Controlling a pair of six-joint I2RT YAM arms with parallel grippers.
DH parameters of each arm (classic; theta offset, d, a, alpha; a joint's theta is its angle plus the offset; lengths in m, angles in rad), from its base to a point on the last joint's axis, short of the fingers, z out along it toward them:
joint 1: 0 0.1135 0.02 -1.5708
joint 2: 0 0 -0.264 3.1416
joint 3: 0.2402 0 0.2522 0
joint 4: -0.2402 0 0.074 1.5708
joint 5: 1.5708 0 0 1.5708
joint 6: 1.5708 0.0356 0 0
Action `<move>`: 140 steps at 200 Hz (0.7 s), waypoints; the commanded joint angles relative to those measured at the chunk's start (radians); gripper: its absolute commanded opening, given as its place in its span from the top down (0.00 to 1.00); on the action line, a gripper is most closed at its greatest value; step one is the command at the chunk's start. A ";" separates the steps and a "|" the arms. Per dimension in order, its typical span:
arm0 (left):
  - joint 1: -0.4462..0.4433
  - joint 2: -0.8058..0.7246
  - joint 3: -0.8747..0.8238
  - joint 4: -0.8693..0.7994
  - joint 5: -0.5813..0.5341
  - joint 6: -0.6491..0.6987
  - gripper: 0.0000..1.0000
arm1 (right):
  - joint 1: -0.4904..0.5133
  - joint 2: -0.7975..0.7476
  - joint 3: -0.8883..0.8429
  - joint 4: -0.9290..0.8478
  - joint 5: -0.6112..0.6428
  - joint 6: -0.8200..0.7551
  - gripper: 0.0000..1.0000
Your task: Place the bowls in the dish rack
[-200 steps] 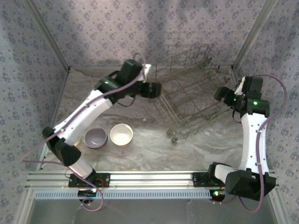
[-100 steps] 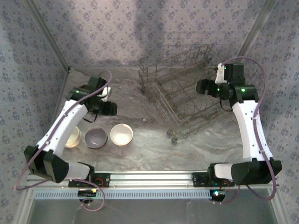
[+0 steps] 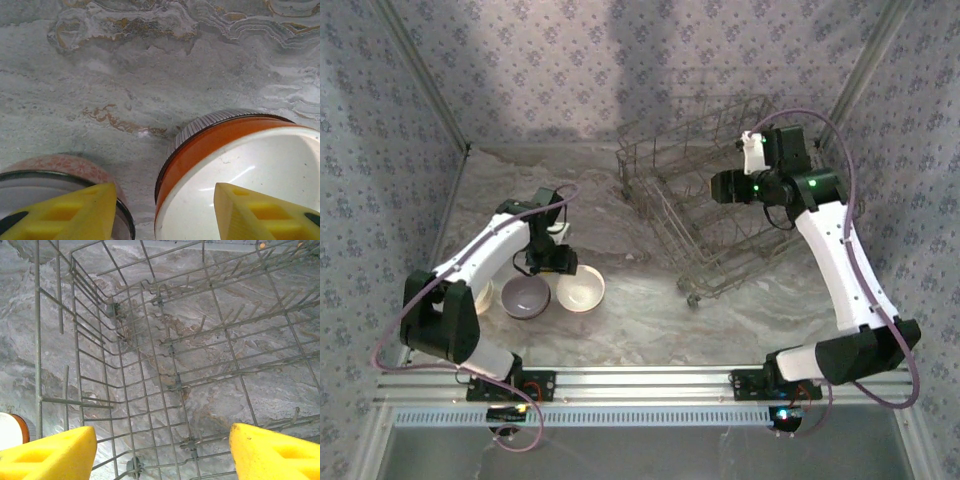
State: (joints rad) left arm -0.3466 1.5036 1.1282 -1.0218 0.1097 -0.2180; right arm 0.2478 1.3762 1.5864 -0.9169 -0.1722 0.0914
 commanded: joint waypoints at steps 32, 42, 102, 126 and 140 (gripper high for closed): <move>-0.030 0.032 -0.003 0.011 -0.005 -0.029 0.56 | 0.008 0.021 0.014 -0.016 0.013 -0.033 0.30; -0.036 0.036 0.002 0.009 -0.007 -0.035 0.57 | 0.008 0.024 0.014 -0.016 0.014 -0.036 0.30; -0.081 0.089 0.047 -0.047 -0.059 -0.035 0.65 | 0.006 0.029 0.002 -0.014 0.023 -0.046 0.29; -0.087 0.094 0.065 -0.065 -0.081 -0.032 0.67 | 0.006 0.033 0.000 -0.012 0.022 -0.050 0.28; -0.091 0.096 0.076 -0.077 -0.089 -0.029 0.68 | 0.004 0.039 0.000 -0.012 0.020 -0.050 0.28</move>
State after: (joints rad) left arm -0.4278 1.5921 1.1576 -1.0451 0.0509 -0.2478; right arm 0.2497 1.4040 1.5856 -0.9165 -0.1608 0.0586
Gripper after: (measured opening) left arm 0.327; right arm 0.716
